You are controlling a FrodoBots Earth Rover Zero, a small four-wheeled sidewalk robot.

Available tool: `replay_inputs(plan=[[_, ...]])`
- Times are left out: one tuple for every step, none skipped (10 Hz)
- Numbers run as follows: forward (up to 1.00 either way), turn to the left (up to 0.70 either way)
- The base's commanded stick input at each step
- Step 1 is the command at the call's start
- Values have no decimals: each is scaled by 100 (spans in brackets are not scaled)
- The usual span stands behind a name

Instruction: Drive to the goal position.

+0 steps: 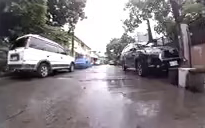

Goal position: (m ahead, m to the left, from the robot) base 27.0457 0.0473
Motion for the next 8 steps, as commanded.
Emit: replay_inputs(plan=[[100,0],[100,-20],[100,0],[100,3],[100,17],[100,6],[100,26],[100,0]])
